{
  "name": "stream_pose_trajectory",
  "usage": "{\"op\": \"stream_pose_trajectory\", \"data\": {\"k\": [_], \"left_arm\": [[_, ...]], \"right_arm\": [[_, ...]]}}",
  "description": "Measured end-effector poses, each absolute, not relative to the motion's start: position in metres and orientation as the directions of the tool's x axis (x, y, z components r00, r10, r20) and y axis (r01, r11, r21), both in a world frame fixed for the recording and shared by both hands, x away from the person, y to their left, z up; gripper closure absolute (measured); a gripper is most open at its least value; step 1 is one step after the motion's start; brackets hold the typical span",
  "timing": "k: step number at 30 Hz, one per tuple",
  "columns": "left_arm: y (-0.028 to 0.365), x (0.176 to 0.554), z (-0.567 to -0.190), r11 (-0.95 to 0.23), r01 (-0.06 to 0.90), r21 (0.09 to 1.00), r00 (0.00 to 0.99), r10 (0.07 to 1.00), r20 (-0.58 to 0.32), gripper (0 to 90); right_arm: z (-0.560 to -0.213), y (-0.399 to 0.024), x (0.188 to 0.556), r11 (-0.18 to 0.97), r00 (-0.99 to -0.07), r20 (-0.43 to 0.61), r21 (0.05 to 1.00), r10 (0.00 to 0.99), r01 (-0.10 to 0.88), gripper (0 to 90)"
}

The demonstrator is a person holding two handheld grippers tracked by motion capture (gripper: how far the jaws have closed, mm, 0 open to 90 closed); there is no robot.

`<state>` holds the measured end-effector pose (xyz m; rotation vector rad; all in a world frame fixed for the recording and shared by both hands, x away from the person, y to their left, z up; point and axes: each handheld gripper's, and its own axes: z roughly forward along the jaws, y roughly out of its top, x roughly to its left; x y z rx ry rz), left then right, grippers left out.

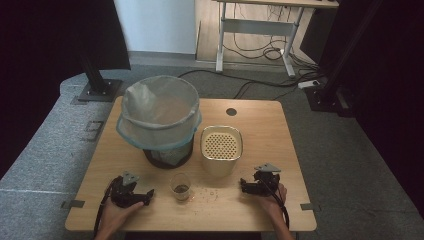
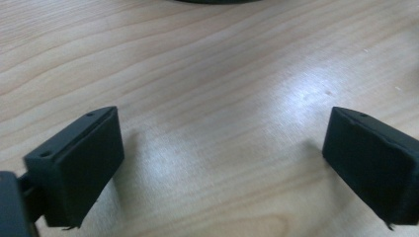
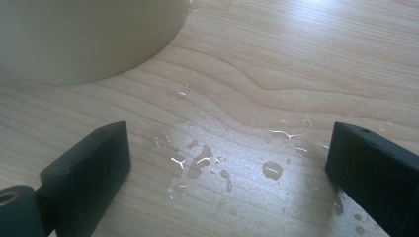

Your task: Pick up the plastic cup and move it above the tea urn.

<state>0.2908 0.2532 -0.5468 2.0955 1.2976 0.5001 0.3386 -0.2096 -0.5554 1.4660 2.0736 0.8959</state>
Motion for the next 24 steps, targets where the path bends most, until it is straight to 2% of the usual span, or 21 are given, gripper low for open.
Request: {"op": "stream_pose_trajectory", "data": {"k": [2, 4, 5, 6, 7, 10, 15, 16, 24], "left_arm": [[0.254, 0.289, -0.546, -0.328, 0.654, 0.682, 0.447, 0.895, 0.001, 7.9], [0.254, 0.287, -0.546, -0.334, 0.636, 0.695, 0.455, 0.891, 0.012, 8.9], [0.254, 0.286, -0.546, -0.341, 0.629, 0.699, 0.456, 0.889, 0.024, 8.9], [0.254, 0.284, -0.544, -0.352, 0.604, 0.715, 0.445, 0.893, 0.064, 12.7], [0.254, 0.284, -0.544, -0.352, 0.604, 0.715, 0.445, 0.893, 0.064, 14.6], [0.257, 0.282, -0.538, -0.345, 0.574, 0.743, 0.427, 0.900, 0.089, 14.8], [0.265, 0.282, -0.536, -0.318, 0.586, 0.745, 0.427, 0.903, 0.049, 15.5], [0.267, 0.282, -0.537, -0.315, 0.596, 0.738, 0.430, 0.902, 0.038, 15.5], [0.269, 0.282, -0.538, -0.301, 0.621, 0.724, 0.440, 0.898, -0.004, 18.1]], "right_arm": [[-0.555, -0.209, 0.338, 0.222, -0.329, 0.009, 0.721, 0.944, 0.657, 5.1], [-0.551, -0.205, 0.335, 0.221, -0.319, -0.002, 0.724, 0.948, 0.653, 13.0], [-0.551, -0.205, 0.335, 0.221, -0.319, -0.002, 0.724, 0.948, 0.653, 13.0], [-0.547, -0.199, 0.329, 0.237, -0.340, -0.015, 0.747, 0.940, 0.621, 13.4], [-0.547, -0.199, 0.329, 0.237, -0.340, -0.015, 0.747, 0.940, 0.621, 13.4], [-0.537, -0.185, 0.315, 0.249, -0.409, -0.001, 0.796, 0.912, 0.552, 14.9], [-0.531, -0.174, 0.304, 0.222, -0.478, 0.063, 0.828, 0.876, 0.515, 15.9], [-0.528, -0.166, 0.298, 0.208, -0.517, 0.094, 0.844, 0.851, 0.495, 16.2], [-0.524, -0.141, 0.284, 0.227, -0.623, 0.119, 0.866, 0.773, 0.447, 16.6]]}}
